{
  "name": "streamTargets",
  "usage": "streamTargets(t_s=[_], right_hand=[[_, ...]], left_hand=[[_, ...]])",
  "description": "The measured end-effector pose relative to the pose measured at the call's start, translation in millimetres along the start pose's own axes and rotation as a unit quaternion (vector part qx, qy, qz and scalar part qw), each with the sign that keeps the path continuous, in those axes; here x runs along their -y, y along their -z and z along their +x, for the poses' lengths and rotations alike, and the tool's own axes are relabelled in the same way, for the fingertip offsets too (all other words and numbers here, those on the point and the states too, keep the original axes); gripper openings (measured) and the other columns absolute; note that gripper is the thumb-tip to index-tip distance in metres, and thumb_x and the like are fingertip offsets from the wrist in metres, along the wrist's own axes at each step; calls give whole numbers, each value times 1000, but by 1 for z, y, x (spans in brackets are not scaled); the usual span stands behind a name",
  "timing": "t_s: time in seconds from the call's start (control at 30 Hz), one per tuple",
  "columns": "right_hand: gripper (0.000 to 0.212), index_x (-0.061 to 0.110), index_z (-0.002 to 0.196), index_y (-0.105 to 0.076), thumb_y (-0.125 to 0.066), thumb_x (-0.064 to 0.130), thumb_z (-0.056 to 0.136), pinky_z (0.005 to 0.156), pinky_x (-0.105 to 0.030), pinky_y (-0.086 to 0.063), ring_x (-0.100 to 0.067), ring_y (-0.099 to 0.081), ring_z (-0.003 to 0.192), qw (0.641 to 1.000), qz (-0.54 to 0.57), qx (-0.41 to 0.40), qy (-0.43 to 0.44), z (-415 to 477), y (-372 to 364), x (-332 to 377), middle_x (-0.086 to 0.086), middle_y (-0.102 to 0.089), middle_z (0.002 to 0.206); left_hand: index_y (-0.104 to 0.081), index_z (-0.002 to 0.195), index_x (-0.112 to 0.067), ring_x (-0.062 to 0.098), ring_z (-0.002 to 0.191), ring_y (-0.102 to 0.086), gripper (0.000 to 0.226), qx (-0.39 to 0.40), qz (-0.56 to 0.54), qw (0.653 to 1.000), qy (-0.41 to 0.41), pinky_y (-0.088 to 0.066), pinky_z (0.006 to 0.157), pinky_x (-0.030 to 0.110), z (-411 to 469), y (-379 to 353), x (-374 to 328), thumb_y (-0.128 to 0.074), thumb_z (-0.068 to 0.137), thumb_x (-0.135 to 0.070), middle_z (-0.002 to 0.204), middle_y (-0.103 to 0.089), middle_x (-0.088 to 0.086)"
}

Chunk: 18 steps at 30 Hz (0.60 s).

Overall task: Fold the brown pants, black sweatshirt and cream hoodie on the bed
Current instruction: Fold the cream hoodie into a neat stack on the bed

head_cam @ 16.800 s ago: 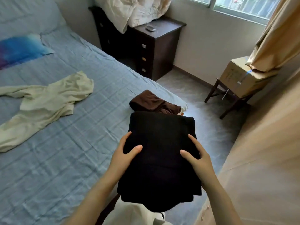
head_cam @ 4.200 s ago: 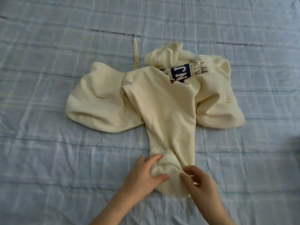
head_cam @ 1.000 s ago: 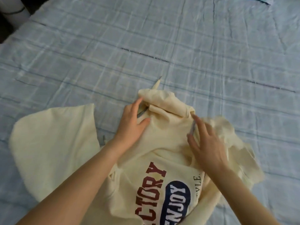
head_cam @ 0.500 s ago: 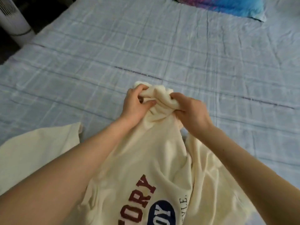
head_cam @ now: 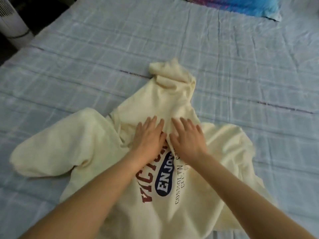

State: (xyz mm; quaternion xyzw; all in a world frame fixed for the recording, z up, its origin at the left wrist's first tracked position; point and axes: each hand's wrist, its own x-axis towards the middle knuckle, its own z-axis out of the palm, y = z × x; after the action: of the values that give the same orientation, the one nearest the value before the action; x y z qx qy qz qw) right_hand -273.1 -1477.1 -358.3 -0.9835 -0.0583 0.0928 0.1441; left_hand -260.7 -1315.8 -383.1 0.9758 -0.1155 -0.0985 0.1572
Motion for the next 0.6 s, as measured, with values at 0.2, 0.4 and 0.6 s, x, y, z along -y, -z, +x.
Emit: streamTargets(t_s=[0.2, 0.4, 0.6], right_hand=[[58, 30, 159, 3, -3, 47, 103, 124, -47, 5, -23, 4, 154, 997, -73, 33, 9, -39, -49, -28, -3, -7, 168], [49, 19, 148, -44, -42, 28, 100, 117, -38, -29, -23, -36, 140, 979, 82, -181, -54, -113, 16, -46, -6, -45, 151], [48, 14, 146, -48, -57, 23, 100, 111, -47, -34, -41, -45, 129, 939, 129, -128, -291, -218, 0, -128, -15, -48, 148]], left_hand=[[11, 154, -29, 21, 149, 17, 61, 28, 101, 994, -26, 6, 122, 46, -20, -44, 27, -3, 101, -55, 163, 15, 3], [-5, 156, -24, 24, 151, -2, 63, 40, -1, 999, -19, -4, 123, 42, -44, 4, -26, -15, 100, -51, 164, -3, 6], [-31, 152, -18, 25, 147, -24, 56, -27, -79, 962, -262, -15, 122, 40, -77, -10, -135, -28, 100, -39, 158, -30, 7]])
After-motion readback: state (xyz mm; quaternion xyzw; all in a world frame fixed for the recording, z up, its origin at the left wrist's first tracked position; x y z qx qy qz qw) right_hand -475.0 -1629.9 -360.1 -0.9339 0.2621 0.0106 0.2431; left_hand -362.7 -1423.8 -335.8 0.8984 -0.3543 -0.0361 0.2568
